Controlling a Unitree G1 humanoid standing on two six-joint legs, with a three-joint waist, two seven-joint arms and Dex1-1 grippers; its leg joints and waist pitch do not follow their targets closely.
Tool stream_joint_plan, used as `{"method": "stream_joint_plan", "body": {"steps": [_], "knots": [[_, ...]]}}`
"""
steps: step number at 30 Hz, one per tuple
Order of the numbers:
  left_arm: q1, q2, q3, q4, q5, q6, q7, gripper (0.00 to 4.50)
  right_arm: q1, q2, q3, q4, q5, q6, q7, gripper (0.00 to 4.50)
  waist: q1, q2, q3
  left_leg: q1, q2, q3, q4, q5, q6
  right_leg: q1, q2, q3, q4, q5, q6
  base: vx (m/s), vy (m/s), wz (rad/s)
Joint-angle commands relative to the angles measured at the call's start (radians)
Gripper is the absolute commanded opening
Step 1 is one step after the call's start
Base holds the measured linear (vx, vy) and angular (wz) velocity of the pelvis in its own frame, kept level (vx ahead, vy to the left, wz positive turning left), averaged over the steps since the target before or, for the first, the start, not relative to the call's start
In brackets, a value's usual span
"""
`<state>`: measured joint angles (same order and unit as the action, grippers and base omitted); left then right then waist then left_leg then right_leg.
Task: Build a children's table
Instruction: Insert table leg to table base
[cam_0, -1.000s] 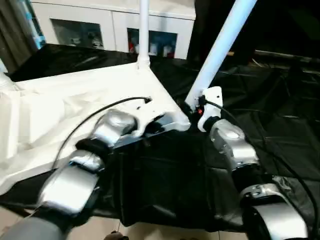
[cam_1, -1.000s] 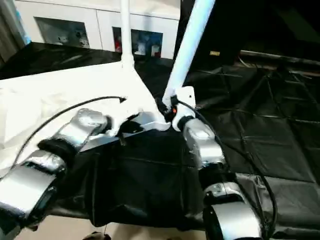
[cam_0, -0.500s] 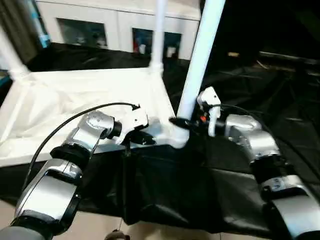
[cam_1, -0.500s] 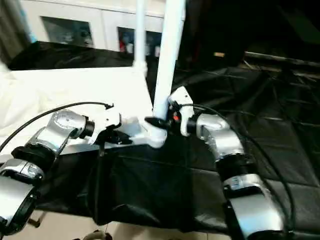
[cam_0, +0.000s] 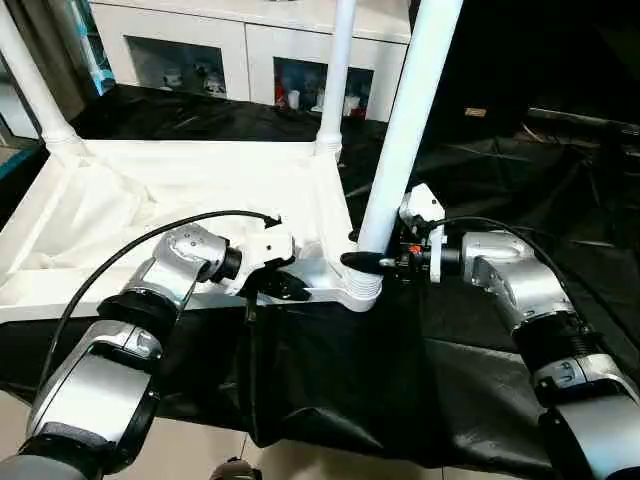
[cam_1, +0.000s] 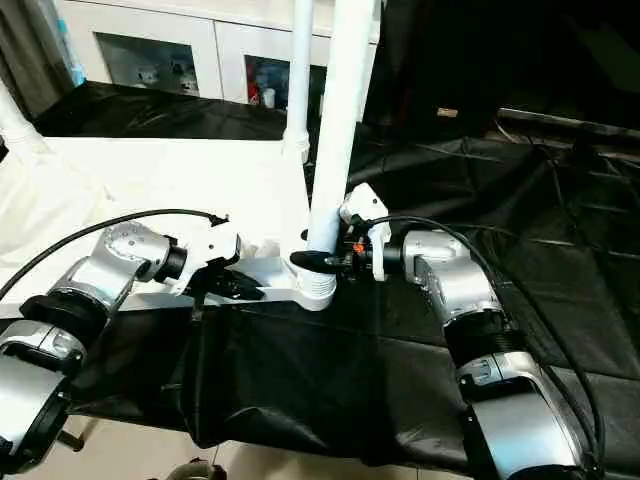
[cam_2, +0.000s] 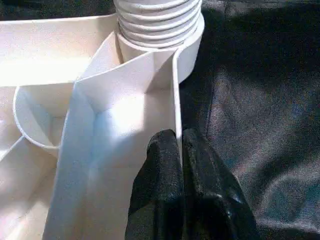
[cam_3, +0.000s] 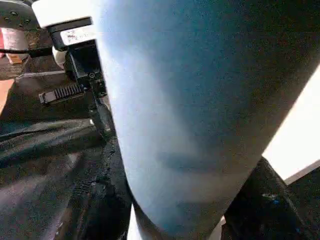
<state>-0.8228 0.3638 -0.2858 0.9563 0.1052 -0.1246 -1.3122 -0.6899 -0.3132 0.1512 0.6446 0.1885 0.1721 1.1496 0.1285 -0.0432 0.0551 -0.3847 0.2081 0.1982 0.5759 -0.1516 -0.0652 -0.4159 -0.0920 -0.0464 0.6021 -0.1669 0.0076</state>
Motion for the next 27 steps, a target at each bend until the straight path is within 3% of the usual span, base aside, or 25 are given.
{"method": "stream_joint_plan", "body": {"steps": [1, 4, 5, 6, 10, 12, 13, 15, 27], "knots": [[-0.078, -0.032, 0.023, -0.046, -0.024, 0.013, 0.082, 0.00, 0.038, 0.038, 0.010, 0.123, -0.061, 0.038, -0.179, 1.88, -0.010, 0.015, -0.071, 0.030, 0.025, -0.008, -0.067, -0.287, -0.028, 0.043, -0.047, 0.030, -0.052, -0.140, -0.261, 0.000, 0.000, 0.00], [-0.161, -0.092, 0.039, 0.056, 0.039, 0.142, 0.335, 0.00, -0.001, 0.137, -0.087, 0.251, -0.081, 0.028, -0.561, 1.88, -0.028, 0.016, -0.065, 0.039, 0.020, -0.014, -0.070, -0.376, -0.078, 0.029, -0.050, 0.031, -0.067, -0.319, -0.222, 0.000, 0.000, 0.00], [-0.192, -0.119, 0.053, 0.092, 0.041, 0.186, 0.418, 0.00, -0.013, 0.164, -0.108, 0.286, -0.078, 0.025, -0.647, 1.88, -0.031, 0.015, -0.063, 0.040, 0.018, -0.018, -0.071, -0.412, -0.088, 0.029, -0.051, 0.030, -0.075, -0.390, -0.198, 0.000, 0.000, 0.00], [-0.197, -0.124, 0.055, 0.098, 0.041, 0.193, 0.432, 0.00, -0.015, 0.168, -0.111, 0.291, -0.077, 0.024, -0.661, 1.88, -0.032, 0.015, -0.064, 0.040, 0.018, -0.019, -0.070, -0.419, -0.086, 0.029, -0.051, 0.030, -0.077, -0.402, -0.190, 0.000, 0.000, 0.00], [-0.239, -0.177, 0.065, 0.151, 0.047, 0.242, 0.547, 0.00, -0.048, 0.227, -0.155, 0.356, -0.047, 0.015, -0.800, 1.88, -0.039, 0.015, -0.069, 0.032, 0.014, -0.016, -0.068, -0.387, -0.055, 0.034, -0.044, 0.032, -0.075, -0.292, -0.202, 0.000, 0.000, 0.00], [-0.257, -0.210, 0.069, 0.181, 0.045, 0.261, 0.612, 0.00, -0.074, 0.266, -0.171, 0.398, -0.037, 0.004, -0.871, 1.88, -0.039, 0.016, -0.068, 0.031, 0.014, -0.016, -0.068, -0.380, -0.050, 0.035, -0.044, 0.031, -0.074, -0.282, -0.206, 0.000, 0.000, 0.00], [-0.264, -0.223, 0.066, 0.192, 0.050, 0.263, 0.636, 0.00, -0.088, 0.285, -0.178, 0.414, -0.035, 0.001, -0.900, 1.88, -0.038, 0.024, -0.070, 0.031, 0.013, -0.017, -0.068, -0.374, -0.048, 0.036, -0.044, 0.030, -0.073, -0.274, -0.205, 0.000, 0.000, 0.00], [-0.274, -0.233, 0.067, 0.209, 0.060, 0.261, 0.655, 0.00, -0.103, 0.306, -0.192, 0.436, -0.041, -0.007, -0.929, 1.88, -0.043, 0.020, -0.069, 0.027, 0.013, -0.017, -0.070, -0.379, -0.047, 0.039, -0.041, 0.029, -0.072, -0.267, -0.204, 0.000, 0.000, 0.00], [-0.284, -0.230, 0.054, 0.243, 0.072, 0.222, 0.646, 0.00, -0.142, 0.337, -0.189, 0.489, -0.065, -0.023, -0.921, 1.88, -0.047, 0.020, -0.065, 0.031, 0.015, -0.020, -0.073, -0.426, -0.044, 0.033, -0.043, 0.029, -0.082, -0.323, -0.191, 0.000, 0.000, 0.00]]}}
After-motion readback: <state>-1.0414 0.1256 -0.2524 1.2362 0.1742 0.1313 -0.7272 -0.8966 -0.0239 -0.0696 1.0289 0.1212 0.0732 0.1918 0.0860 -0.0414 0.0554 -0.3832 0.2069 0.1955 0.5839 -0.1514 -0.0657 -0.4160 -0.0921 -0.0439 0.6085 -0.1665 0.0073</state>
